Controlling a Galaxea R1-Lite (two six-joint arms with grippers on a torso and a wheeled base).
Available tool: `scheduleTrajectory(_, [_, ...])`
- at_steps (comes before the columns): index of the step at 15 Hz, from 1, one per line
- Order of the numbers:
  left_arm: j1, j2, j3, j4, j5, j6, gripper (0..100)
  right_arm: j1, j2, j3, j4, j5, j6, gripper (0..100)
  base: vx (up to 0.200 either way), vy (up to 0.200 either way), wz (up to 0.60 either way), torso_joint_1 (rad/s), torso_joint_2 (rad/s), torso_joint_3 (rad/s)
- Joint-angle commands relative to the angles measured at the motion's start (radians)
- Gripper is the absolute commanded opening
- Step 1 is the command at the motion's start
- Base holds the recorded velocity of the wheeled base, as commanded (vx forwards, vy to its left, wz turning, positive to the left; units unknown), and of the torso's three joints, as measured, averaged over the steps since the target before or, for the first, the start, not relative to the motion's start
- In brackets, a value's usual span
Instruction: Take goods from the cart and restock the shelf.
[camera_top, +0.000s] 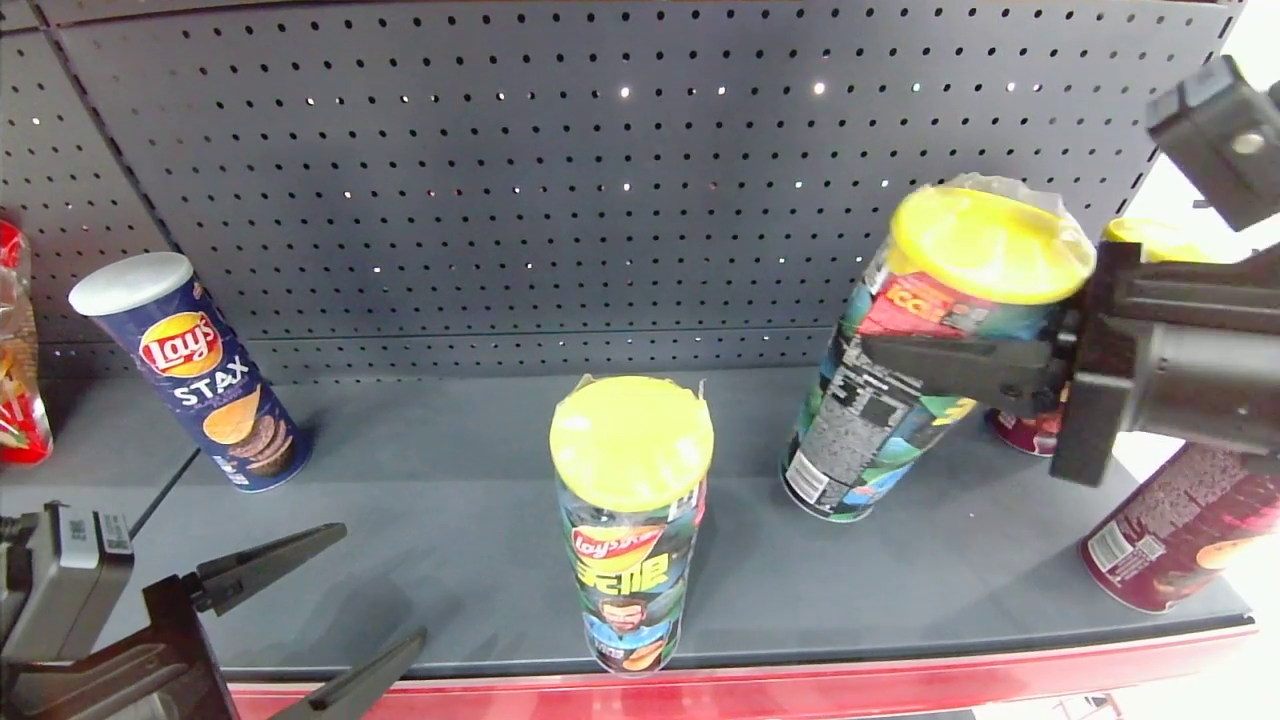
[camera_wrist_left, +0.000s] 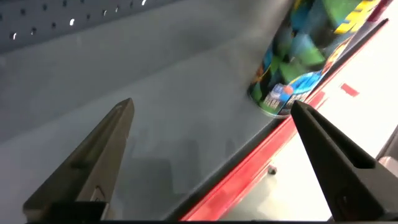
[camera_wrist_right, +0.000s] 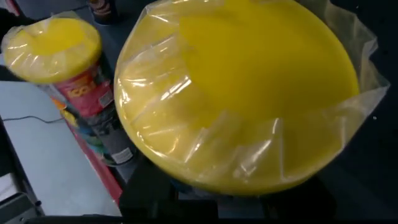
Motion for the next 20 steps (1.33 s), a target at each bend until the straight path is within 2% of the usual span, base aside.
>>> scheduleTrajectory(1, [0.001, -0.020, 0.003, 0.021, 0.013, -0.001, 100, 0.005, 0.168, -0.069, -0.056, -0.002, -0.002, 0, 0.000, 0.000, 0.00, 0.000, 0.00, 0.000])
scheduleTrajectory(7, [0.027, -0.046, -0.015, 0.028, 0.039, -0.001, 100, 0.022, 0.387, -0.256, -0.064, 0.001, 0.006, 0, 0.000, 0.000, 0.00, 0.000, 0.00, 0.000])
scheduleTrajectory(10, [0.050, -0.043, -0.026, 0.028, 0.045, -0.001, 100, 0.022, 0.448, -0.307, -0.064, 0.004, 0.004, 0, 0.000, 0.000, 0.00, 0.000, 0.00, 0.000])
scheduleTrajectory(17, [0.055, -0.042, -0.051, 0.050, 0.045, 0.002, 100, 0.024, 0.487, -0.308, -0.064, 0.032, 0.008, 0, 0.000, 0.000, 0.00, 0.000, 0.00, 0.000])
scheduleTrajectory(20, [0.055, -0.046, -0.101, 0.113, 0.045, 0.000, 100, 0.024, 0.505, -0.339, -0.064, 0.032, 0.026, 0, 0.000, 0.000, 0.00, 0.000, 0.00, 0.000])
